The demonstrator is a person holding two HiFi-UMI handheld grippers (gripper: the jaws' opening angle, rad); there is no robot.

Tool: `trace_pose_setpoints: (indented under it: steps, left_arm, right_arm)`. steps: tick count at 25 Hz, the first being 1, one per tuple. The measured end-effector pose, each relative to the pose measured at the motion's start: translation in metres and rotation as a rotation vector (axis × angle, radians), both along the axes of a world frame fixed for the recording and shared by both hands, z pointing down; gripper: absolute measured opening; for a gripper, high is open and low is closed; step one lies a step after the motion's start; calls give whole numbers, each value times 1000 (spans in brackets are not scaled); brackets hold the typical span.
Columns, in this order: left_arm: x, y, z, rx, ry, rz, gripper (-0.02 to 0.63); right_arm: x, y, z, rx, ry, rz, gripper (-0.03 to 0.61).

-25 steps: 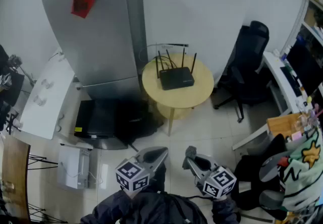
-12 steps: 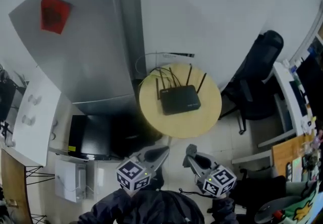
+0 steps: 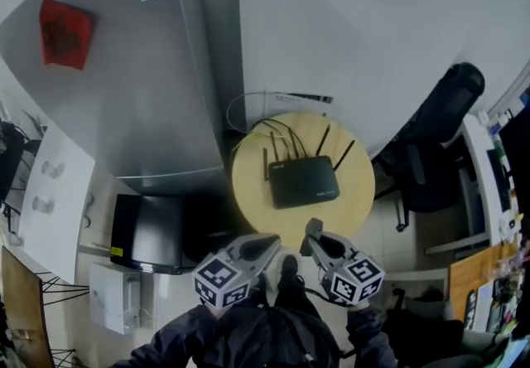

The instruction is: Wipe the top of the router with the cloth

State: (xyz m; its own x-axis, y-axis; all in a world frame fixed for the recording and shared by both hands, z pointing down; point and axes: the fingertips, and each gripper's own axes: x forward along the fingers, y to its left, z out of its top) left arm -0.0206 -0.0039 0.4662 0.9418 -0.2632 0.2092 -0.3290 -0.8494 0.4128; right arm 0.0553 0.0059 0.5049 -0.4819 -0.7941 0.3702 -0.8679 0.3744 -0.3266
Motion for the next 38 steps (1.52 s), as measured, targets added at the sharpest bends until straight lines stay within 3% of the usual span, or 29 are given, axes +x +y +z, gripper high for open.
trace_pose_setpoints:
  steps: [12, 19, 23, 28, 38]
  left_arm:
    - [22, -103, 11, -25, -23, -139, -6]
    - [38, -149, 17, -41, -25, -202, -7]
    - [39, -165, 20, -49, -39, -242, -8]
    - [37, -174, 26, -77, -52, -281, -8]
    - [49, -176, 32, -85, -50, -276, -7]
  right_arm:
    - [20, -177, 76, -141, 27, -104, 71]
    - [13, -259, 150, -307, 36, -183, 69]
    - [-2, -284, 182, -379, 120, -273, 69]
    - [-10, -296, 217, -477, 200, -293, 69]
    - [55, -287, 237, -533, 299, -225, 71]
